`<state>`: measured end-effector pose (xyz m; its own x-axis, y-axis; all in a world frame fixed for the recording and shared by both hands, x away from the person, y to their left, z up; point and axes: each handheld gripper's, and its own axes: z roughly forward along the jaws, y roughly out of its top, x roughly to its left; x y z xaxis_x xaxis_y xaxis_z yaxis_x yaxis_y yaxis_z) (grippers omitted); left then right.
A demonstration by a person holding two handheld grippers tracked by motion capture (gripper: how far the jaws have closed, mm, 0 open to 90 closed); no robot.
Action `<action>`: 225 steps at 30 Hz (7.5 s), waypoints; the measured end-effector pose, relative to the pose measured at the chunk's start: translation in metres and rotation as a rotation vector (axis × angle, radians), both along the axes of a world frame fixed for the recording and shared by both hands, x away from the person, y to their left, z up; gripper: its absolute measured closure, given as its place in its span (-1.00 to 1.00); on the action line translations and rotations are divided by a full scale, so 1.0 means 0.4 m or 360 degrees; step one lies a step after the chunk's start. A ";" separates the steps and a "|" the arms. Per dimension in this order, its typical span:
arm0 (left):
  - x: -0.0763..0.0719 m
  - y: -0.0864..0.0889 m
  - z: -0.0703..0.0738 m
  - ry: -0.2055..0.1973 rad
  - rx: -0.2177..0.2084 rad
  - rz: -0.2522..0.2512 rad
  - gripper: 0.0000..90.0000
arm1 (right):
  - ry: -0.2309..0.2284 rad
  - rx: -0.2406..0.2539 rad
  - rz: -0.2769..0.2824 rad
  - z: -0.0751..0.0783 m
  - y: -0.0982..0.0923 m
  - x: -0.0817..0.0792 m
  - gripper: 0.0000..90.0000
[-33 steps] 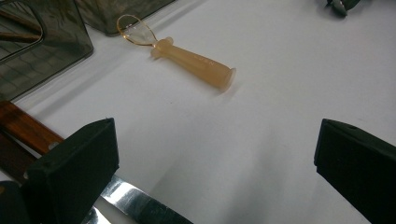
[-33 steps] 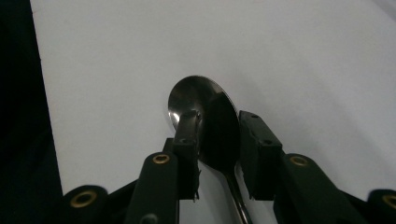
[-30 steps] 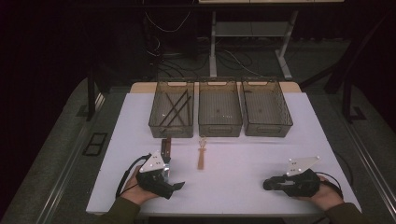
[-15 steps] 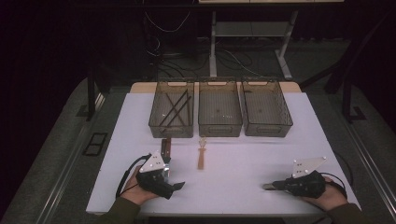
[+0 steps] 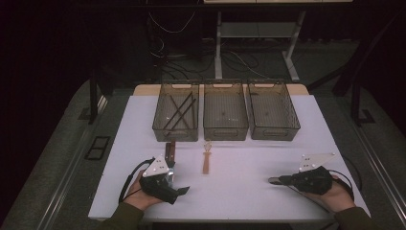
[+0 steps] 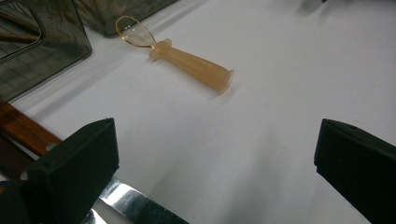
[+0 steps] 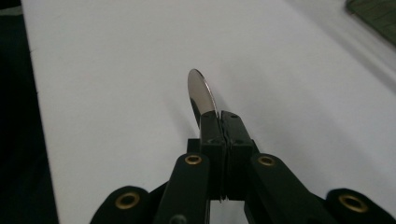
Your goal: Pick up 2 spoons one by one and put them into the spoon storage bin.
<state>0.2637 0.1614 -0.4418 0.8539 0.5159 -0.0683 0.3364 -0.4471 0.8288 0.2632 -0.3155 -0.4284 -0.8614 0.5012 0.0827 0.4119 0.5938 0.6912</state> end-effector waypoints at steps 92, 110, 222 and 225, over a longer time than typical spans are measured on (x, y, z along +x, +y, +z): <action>-0.007 0.000 0.014 -0.0045 -0.0052 -0.0010 -1.00 | -0.0317 0.0298 -0.0536 0.275 0.429 0.528 0.98; -0.008 0.003 0.013 -0.0031 -0.0070 -0.0022 -1.00 | -0.0187 0.0096 -0.0624 0.152 0.465 0.628 0.91; 0.119 -0.238 -0.008 0.0158 0.0261 0.0194 -0.09 | -0.0201 0.0293 -0.0536 -0.032 0.078 -0.021 -0.62; 0.116 -0.246 -0.015 0.0132 0.0313 0.0225 -0.03 | -0.0203 0.0290 -0.0532 -0.032 0.079 -0.022 -0.62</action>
<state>0.3099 0.0631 -0.4479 0.7681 0.6400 -0.0217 0.4703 -0.5408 0.6974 0.2545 -0.2838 -0.4413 -0.6626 0.7424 0.0990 0.4655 0.3046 0.8310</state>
